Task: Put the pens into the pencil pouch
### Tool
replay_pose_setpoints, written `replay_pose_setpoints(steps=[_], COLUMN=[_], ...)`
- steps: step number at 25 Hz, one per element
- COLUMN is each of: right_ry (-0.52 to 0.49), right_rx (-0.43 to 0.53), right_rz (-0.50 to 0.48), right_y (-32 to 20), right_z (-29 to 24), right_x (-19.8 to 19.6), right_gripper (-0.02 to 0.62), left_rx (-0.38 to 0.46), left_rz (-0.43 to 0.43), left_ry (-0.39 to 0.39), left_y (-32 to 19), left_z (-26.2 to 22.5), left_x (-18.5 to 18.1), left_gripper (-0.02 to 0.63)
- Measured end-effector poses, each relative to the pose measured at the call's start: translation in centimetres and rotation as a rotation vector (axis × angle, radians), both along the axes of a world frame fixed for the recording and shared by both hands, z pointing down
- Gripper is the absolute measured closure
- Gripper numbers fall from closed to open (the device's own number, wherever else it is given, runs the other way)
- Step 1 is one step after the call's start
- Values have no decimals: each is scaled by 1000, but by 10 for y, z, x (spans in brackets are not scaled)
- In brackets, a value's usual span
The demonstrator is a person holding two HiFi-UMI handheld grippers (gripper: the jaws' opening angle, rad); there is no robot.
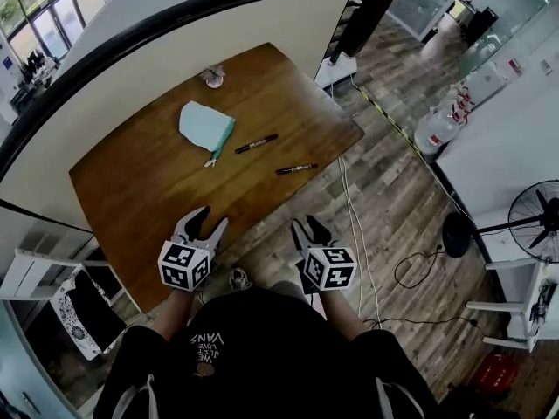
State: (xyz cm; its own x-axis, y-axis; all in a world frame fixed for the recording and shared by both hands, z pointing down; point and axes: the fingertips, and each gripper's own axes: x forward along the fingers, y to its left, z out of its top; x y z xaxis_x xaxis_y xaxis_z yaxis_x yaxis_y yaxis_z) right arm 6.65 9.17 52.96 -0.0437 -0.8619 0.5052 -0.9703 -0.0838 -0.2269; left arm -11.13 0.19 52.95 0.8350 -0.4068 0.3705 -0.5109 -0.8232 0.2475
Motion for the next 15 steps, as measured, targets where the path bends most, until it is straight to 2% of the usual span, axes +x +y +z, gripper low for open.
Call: replay_pose_setpoints(steps=[7, 15], right_ry=[18, 85], right_rx=[-35, -87], right_rz=[12, -87], right_y=[-24, -72], right_z=[12, 35], right_x=[13, 50], right_gripper=[451, 451], left_rx=[-29, -57], left_rz=[2, -82], left_ry=[-3, -15], left_y=[-27, -59], left_z=[13, 25], left_x=[8, 23], left_gripper=[419, 419])
